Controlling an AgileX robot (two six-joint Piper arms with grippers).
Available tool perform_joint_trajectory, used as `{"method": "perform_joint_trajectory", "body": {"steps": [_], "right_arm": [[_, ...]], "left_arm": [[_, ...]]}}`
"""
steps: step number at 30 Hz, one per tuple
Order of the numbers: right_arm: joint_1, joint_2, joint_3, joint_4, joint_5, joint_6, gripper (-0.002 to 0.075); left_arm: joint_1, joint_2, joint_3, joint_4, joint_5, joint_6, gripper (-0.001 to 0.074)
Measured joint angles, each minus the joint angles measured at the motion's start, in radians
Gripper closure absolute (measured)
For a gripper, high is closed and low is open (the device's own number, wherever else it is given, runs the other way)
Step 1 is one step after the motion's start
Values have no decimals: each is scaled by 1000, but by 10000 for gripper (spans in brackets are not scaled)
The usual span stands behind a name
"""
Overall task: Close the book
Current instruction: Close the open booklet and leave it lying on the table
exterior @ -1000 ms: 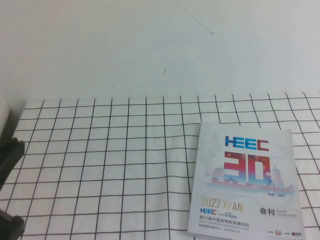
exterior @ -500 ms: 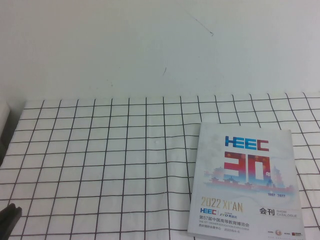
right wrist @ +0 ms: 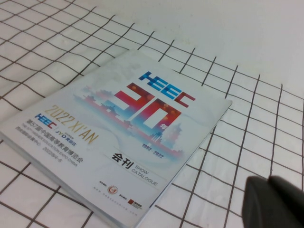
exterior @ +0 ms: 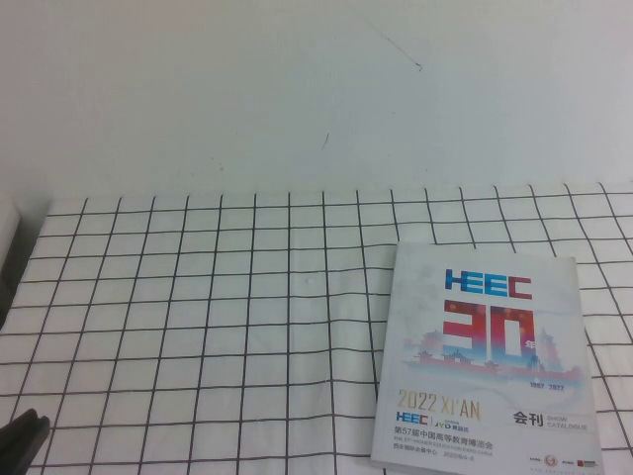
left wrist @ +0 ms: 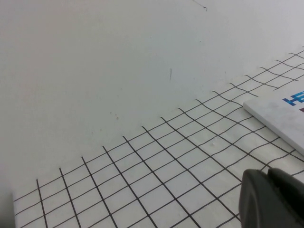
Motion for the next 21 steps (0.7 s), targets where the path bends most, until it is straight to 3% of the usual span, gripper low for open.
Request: {"method": "perform_joint_trajectory", "body": {"steps": [12, 16, 21], "right_arm": [[0, 0, 0, 2, 2, 0, 729], [0, 0, 0, 2, 2, 0, 729], [0, -2, 0, 2, 2, 0, 729]], "left_arm": [[5, -18, 28, 56, -19, 2, 737], [61, -69, 85, 179, -53, -13, 737], [147, -150, 178, 224, -54, -168, 737]]}}
